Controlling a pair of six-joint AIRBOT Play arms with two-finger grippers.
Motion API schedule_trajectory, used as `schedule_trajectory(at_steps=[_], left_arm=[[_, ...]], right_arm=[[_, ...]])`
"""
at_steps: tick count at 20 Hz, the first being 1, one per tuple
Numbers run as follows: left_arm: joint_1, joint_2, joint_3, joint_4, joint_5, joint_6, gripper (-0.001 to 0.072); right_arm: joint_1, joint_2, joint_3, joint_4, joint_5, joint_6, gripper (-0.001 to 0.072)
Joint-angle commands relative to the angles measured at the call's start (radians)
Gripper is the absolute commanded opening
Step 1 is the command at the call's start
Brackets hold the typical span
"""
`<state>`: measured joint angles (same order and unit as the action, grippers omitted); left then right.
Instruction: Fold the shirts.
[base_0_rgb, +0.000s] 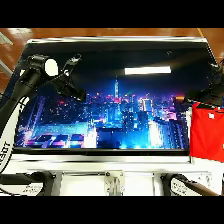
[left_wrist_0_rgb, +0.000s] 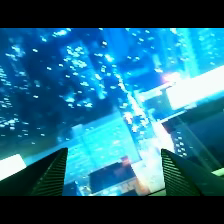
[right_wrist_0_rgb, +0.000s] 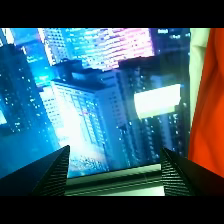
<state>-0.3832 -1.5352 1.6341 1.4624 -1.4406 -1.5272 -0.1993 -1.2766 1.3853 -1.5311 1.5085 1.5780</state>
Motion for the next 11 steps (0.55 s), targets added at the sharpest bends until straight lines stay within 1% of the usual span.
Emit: schedule_trajectory(at_steps=[1,5,11], left_arm=[[-0.004,-0.001,0.000,-0.035,-0.001,-0.016,0.0697],[-0.009,-0.001,0.000,-0.034,-0.029,-0.015,0.0697],[-0.006,0.000,0.000,-0.034,-0.033,-0.011,0.0697]], right_arm=[[0.016,0.001,-0.014,0.007,0.001,0.003,0.0675],[0.016,0.001,-0.014,0.007,0.001,0.003,0.0675],[0.016,0.001,-0.014,0.007,0.002,0.003,0.0675]])
